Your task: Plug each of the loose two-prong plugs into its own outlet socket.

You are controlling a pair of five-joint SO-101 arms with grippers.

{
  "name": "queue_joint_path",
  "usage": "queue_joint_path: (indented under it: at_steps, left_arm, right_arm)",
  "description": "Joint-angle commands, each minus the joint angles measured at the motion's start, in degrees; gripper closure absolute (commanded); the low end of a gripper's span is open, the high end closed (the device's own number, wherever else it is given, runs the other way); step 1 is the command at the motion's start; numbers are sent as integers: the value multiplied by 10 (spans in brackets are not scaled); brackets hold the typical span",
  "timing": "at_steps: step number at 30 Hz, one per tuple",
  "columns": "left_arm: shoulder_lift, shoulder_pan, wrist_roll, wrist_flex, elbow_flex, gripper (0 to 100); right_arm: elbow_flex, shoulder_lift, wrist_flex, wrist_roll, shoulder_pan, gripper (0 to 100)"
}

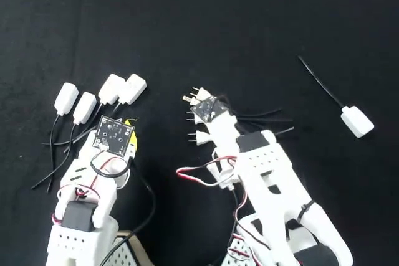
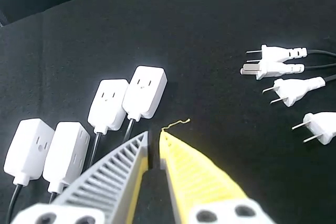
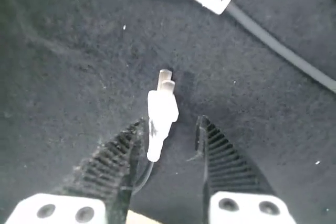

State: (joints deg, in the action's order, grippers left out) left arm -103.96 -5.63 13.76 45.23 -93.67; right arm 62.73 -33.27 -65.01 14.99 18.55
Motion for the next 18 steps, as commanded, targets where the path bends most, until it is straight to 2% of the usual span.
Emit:
queue_joint_path:
  at_steps: [1, 18]
  left_arm:
    - [-4, 2, 4, -11, 7, 948]
    - [-4, 2, 4, -11, 0, 948]
  right_arm:
    - [16, -12, 26, -11, 1, 841]
    - [53, -11, 90, -11, -2, 845]
